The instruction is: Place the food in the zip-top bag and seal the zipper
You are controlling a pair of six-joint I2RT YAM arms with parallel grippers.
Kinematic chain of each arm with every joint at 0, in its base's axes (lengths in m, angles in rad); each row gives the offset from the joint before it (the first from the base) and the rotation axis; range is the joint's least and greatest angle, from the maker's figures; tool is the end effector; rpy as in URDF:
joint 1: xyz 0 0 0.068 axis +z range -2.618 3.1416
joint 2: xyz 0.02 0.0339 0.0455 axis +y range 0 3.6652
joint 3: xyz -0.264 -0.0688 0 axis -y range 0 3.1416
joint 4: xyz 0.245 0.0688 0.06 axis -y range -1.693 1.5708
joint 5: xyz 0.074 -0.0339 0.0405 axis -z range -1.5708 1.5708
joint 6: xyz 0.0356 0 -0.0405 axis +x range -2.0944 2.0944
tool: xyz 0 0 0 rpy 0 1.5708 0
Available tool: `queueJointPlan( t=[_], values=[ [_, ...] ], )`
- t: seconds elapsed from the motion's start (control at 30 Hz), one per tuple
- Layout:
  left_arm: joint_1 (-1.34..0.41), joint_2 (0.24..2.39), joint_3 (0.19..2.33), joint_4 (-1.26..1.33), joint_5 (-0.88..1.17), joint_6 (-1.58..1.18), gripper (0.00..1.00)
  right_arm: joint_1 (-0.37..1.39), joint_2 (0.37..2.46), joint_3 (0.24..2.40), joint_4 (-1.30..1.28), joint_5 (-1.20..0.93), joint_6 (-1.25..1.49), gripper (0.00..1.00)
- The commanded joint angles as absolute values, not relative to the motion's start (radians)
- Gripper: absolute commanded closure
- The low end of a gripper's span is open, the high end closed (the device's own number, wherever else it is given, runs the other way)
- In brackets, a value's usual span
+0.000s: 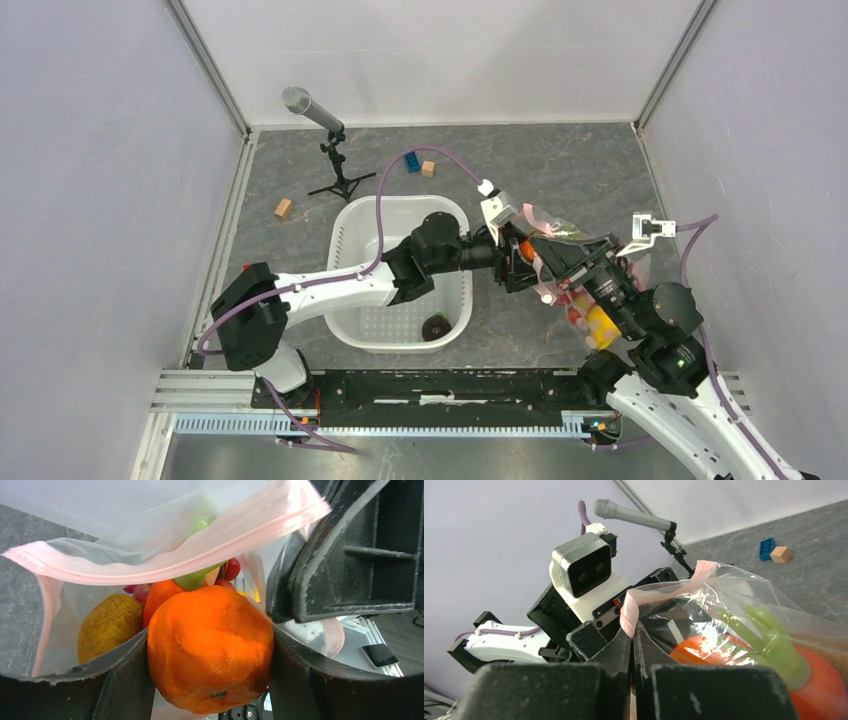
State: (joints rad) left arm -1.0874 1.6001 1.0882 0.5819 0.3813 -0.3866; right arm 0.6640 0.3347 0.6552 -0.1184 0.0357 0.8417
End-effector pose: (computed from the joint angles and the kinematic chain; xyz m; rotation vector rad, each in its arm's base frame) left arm 0.1637 -0.3404 0.3172 0.8922 1.4406 -1.4333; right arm 0.0729 0.0555 0.3563 0.1638 1.4730 1.2224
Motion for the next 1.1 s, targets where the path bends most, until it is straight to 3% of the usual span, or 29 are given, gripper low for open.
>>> queueJointPlan(
  t=[0.0,0.17,0.3,0.47,0.7,0.9,1.07],
  values=[
    [-1.104,1.531,1.100,0.745,0.538,-0.345,0.35,0.676,0.410,0.633,0.040,-0.106,0.878,0.97],
    [-1.103,1.516,1.066,0.654,0.555,-0.276,0.38,0.676,0.445,0.574,0.142,-0.151,0.904,0.97],
    [-1.103,1.467,1.027,0.448,0.387,-0.159,0.39,0.676,0.476,0.576,0.132,-0.147,0.874,0.98],
    [-1.103,1.409,0.966,0.367,0.229,-0.117,0.36,0.676,0.539,0.580,0.141,-0.198,0.860,0.98],
    [-1.102,1.212,0.925,0.257,0.144,-0.103,0.31,0.676,0.623,0.531,0.400,-0.396,0.967,0.98],
    [-1.102,1.254,1.007,0.047,0.160,-0.045,0.29,0.676,0.515,0.519,0.117,-0.148,0.856,0.96],
    [-1.102,1.402,1.036,0.165,0.182,-0.078,0.28,0.676,0.439,0.514,-0.086,0.013,0.796,0.94]
  ],
)
